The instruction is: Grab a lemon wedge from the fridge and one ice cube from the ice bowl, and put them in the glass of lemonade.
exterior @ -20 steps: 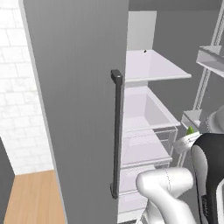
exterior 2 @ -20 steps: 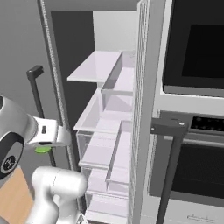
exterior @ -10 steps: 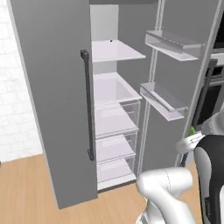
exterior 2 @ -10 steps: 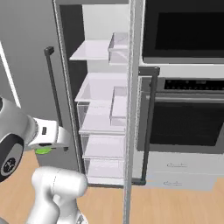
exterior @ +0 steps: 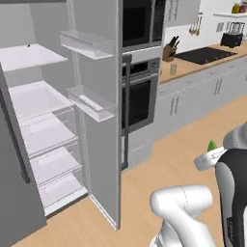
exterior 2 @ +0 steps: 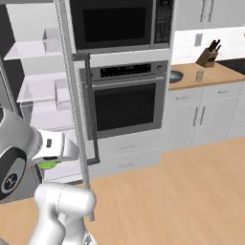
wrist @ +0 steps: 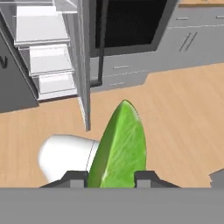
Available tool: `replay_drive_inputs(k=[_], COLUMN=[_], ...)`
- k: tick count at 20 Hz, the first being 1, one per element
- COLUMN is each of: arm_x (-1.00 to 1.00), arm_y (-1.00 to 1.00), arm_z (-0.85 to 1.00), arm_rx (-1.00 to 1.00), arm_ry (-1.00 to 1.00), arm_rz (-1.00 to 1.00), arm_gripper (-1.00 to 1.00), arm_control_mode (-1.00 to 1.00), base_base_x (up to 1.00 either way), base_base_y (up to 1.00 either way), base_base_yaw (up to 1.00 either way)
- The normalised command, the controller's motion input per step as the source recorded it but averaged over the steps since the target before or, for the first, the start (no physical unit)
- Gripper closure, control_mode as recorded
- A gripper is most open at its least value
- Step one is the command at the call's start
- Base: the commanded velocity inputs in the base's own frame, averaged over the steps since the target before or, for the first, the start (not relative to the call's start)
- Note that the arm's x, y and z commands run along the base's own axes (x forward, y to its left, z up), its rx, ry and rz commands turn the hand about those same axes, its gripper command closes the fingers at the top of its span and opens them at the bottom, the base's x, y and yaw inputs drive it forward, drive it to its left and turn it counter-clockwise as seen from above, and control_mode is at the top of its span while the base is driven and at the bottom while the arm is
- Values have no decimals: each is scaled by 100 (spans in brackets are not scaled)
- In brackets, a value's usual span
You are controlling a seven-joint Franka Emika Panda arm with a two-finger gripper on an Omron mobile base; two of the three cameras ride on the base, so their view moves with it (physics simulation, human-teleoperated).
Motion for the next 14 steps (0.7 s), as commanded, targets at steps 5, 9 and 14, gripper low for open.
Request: replay_drive_inputs(k=[5, 9, 14], arm_x=[0, 0, 0], arm_y=[0, 0, 0], arm_z=[0, 0, 0], arm_rx=[0, 0, 0], arm_ry=[0, 0, 0], arm_rz=[0, 0, 0], arm_gripper=[100, 100, 100], arm_control_mode=[100, 100, 100], base_base_x=[25, 100, 100], base_base_y=[-96, -15, -2], base_base_yaw=[-53, -7, 0])
